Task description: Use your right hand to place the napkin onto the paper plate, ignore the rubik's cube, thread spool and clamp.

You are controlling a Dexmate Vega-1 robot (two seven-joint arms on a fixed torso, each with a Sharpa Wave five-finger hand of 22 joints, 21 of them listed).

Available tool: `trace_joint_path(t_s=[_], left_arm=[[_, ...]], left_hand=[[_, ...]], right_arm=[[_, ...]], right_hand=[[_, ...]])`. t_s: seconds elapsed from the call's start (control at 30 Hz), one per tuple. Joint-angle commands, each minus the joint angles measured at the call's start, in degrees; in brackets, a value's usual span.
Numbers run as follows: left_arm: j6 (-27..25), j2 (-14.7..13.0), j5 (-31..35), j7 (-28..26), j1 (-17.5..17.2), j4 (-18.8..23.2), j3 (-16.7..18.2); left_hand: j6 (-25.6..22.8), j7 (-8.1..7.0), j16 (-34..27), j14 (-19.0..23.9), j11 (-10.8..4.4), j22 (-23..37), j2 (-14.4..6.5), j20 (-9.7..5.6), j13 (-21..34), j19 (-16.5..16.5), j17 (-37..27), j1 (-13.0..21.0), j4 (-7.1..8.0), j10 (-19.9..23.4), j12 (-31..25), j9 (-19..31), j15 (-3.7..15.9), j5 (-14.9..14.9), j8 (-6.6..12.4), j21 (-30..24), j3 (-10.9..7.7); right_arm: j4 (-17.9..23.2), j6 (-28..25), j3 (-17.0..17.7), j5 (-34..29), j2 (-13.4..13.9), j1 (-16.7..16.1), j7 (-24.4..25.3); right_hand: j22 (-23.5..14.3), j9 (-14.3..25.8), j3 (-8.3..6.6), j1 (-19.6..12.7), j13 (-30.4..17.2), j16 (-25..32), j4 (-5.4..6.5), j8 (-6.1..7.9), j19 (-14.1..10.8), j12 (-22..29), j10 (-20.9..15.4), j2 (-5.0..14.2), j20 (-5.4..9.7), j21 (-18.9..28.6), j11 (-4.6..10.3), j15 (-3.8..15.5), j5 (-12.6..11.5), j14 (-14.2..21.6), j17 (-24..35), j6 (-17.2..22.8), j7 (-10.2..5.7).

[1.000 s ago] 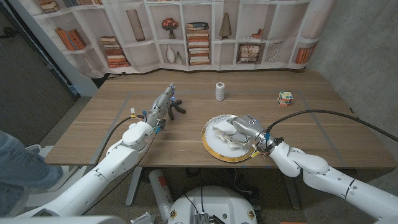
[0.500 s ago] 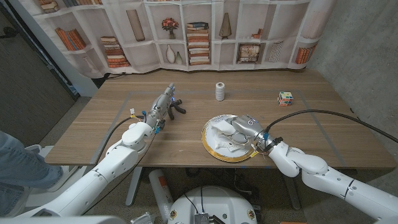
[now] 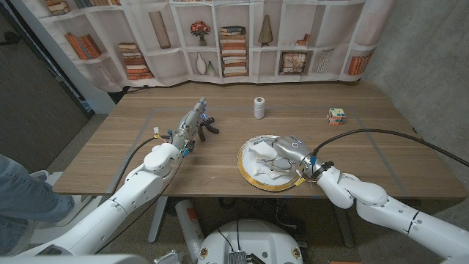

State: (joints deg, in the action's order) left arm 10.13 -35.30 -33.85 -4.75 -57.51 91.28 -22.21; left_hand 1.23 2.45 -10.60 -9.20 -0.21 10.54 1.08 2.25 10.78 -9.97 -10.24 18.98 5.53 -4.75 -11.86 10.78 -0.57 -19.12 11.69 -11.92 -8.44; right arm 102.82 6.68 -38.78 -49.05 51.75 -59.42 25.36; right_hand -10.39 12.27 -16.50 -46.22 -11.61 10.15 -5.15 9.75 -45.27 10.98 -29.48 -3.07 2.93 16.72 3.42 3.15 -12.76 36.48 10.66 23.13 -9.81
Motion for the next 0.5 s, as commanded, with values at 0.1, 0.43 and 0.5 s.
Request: trace_joint_path(t_s=[0.1,0.43,0.5], left_arm=[[-0.2,0.5,0.1,0.1,0.4,-0.6,-0.4],[-0.3,0.8,0.0,0.2,0.7,-1.2,-0.6],[-0.3,0.9,0.0,0.2,0.8,-1.3,-0.6]], left_hand=[[-0.6,0.07,-0.1,-0.3,-0.24,0.2,-0.4,0.33,0.2,-1.4,-0.2,0.2,-0.05,0.0,0.1,0.1,-0.2,0.2,-0.01,0.0,0.26],[-0.2,0.1,-0.1,-0.3,-0.28,0.2,-0.4,0.36,0.2,-1.4,-0.2,0.2,-0.05,0.0,0.1,0.2,-0.18,0.2,-0.18,0.0,0.37],[-0.2,0.13,-0.1,-0.3,-0.28,0.2,-0.4,0.35,0.2,-1.4,-0.2,0.2,-0.05,0.0,0.1,0.2,-0.19,0.2,-0.18,0.0,0.4]], right_arm=[[0.4,0.1,0.5,0.6,0.4,-0.2,-0.9],[0.5,0.7,0.7,1.8,0.8,0.2,-3.1],[0.5,0.8,0.7,2.1,0.8,0.3,-3.7]], right_hand=[[-0.1,0.0,0.67,1.2,-0.2,0.0,0.0,0.04,-0.3,-0.2,3.6,-0.89,-1.14,-0.7,-0.93,-0.88,-1.1,-1.6,0.1,-5.2,0.6],[-0.1,-0.1,2.59,4.1,-0.2,-0.3,0.57,0.74,1.4,-0.2,7.8,-3.15,-3.81,-2.5,-1.95,-3.04,-2.3,-5.6,0.1,-8.3,1.19],[-0.1,-0.2,3.08,4.8,-0.2,-0.3,0.77,0.72,2.0,-0.1,8.8,-3.59,-4.63,-3.0,-2.19,-3.29,-2.7,-6.7,0.1,-9.2,1.39]])
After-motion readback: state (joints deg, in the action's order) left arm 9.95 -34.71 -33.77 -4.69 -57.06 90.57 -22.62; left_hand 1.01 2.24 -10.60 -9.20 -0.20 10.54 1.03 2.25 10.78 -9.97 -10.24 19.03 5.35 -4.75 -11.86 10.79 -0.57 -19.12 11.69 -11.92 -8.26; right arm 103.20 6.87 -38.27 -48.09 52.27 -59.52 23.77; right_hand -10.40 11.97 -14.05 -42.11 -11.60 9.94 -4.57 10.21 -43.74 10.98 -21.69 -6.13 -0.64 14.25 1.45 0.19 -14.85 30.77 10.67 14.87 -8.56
